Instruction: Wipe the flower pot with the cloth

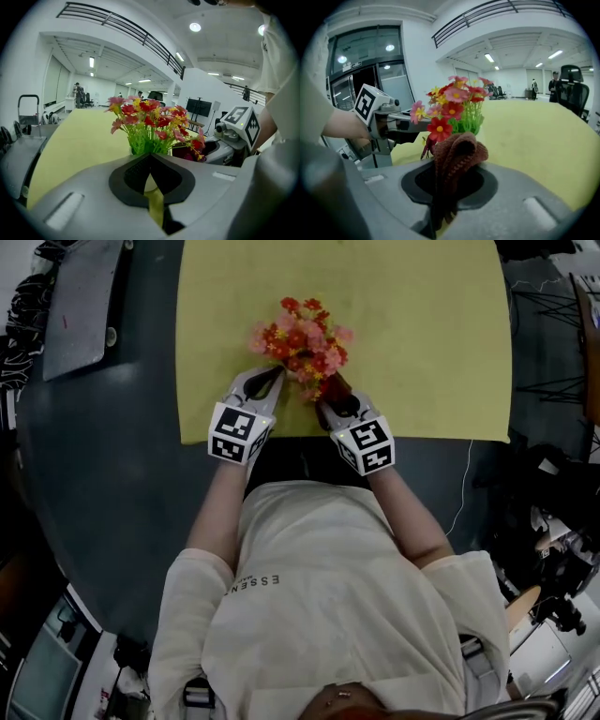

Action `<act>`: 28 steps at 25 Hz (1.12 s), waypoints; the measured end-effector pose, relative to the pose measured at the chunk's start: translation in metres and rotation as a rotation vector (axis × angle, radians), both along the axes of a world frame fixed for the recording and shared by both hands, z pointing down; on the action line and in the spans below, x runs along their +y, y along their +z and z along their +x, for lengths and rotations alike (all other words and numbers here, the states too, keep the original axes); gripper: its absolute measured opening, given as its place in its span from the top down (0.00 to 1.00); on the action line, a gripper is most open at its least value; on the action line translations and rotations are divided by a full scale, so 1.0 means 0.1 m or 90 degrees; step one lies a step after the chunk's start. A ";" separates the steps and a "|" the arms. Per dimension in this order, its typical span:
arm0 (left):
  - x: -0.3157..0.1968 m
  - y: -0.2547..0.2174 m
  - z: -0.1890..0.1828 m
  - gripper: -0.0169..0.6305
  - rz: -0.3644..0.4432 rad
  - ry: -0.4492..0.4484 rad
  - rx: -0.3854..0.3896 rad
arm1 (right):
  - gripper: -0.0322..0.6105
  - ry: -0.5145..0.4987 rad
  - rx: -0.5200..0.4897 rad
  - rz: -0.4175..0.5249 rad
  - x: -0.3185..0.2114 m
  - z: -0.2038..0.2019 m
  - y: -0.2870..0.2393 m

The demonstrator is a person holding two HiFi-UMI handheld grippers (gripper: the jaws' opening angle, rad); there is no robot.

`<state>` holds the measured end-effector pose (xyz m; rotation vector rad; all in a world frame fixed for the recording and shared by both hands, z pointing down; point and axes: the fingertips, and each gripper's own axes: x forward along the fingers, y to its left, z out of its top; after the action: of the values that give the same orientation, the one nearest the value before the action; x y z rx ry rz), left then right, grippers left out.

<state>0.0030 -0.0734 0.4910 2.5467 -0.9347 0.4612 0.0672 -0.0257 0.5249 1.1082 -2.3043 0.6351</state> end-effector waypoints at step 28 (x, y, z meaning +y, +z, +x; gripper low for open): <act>-0.11 0.13 0.11 0.95 -0.033 -0.004 0.017 | 0.85 -0.135 -0.058 -0.118 -0.09 -0.17 0.29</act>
<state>0.0138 -0.0843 0.5035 2.4968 -0.9090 0.4435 0.0504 -0.0348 0.5540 0.7528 -2.3427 0.8103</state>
